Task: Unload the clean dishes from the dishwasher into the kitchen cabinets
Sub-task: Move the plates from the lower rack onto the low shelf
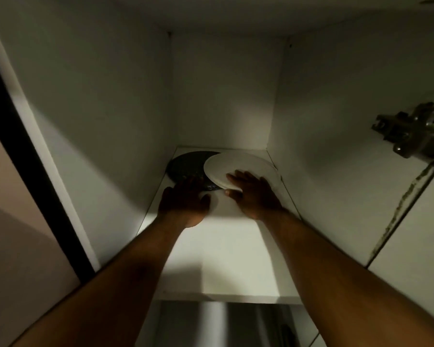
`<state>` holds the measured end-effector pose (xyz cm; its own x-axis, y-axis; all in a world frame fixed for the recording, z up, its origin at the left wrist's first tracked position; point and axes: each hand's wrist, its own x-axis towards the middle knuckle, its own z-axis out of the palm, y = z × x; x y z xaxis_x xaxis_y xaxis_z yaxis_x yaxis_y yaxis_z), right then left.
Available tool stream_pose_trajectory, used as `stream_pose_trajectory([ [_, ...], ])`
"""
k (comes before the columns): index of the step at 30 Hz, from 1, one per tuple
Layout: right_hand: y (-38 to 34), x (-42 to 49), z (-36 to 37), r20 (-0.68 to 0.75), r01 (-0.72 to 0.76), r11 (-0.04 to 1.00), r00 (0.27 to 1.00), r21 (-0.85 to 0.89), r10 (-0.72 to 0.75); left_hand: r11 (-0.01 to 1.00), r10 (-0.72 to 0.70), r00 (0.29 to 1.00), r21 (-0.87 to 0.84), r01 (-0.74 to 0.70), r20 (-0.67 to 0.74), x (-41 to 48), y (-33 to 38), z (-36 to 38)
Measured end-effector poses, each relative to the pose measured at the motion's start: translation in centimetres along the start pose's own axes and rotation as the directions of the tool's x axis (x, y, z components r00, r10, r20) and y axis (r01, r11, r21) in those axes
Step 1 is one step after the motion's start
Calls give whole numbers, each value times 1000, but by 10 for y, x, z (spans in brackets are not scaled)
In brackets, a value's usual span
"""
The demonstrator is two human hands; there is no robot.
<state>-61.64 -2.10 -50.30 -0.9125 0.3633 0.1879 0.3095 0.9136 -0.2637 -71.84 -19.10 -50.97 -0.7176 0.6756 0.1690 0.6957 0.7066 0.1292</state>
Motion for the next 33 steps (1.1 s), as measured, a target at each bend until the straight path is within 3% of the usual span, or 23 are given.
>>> stream_pose_trajectory([
  [13,18,38,13,-144,-146,987,980,-62,136,987,-98,995,-128,95,-16,42,-4,17],
  [20,15,32,18,-239,-211,977,950,-26,199,983,-97,988,-167,76,-118,36,0,16],
  [24,9,25,17,-266,-239,971,937,-17,226,959,-178,969,-249,133,-172,24,3,11],
  [30,-3,-1,13,-111,-277,961,955,-10,274,931,-261,960,-288,223,-99,3,8,3],
  [33,-14,-27,6,15,-310,948,950,-75,312,944,-232,972,-248,217,-32,-20,13,-7],
])
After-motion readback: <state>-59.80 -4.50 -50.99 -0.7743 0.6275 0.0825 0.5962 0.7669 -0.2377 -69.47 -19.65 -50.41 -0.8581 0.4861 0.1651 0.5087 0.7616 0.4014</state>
